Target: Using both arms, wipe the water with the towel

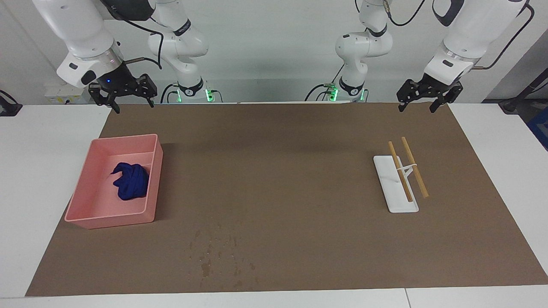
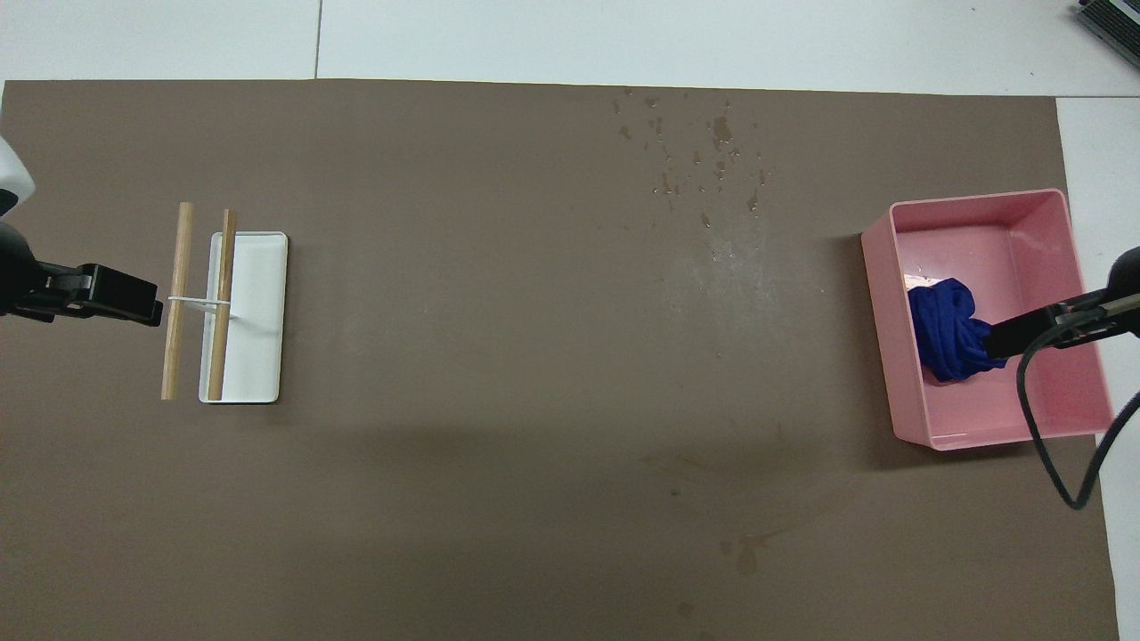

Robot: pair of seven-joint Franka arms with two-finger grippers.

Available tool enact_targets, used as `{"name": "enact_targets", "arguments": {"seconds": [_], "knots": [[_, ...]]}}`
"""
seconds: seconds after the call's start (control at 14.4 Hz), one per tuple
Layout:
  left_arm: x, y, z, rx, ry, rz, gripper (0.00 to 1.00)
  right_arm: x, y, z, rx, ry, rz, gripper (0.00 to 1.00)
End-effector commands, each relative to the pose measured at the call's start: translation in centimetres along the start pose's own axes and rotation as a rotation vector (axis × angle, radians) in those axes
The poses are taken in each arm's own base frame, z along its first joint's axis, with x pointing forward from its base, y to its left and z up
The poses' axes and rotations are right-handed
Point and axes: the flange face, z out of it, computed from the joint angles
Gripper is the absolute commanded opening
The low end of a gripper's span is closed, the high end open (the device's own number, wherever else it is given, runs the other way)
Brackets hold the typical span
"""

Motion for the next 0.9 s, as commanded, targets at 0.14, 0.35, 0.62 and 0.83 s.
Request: {"name": "enact_targets", "arguments": {"seconds": [0.14,0.35,0.62,0.83], "knots": [[-1.01,-0.19,-0.1,0.022,-0.006,0.009,1.0,-0.57,-0.12,-0.02,0.018,0.018,0.011,1.0],[-1.01,-0.19,-0.1,0.022,-0.006,0.009,1.0,-0.55,-0.2,-0.02,0.018,0.018,0.01,1.0],[-1.01,-0.19,-0.1,0.022,-0.006,0.009,1.0,-0.47,-0.59,0.05,0.017,0.017,0.01,1.0],[-1.01,-0.19,-0.1,0.022,-0.006,0.009,1.0,-0.46,-0.59,-0.03,0.017,0.02,0.011,1.0]]}}
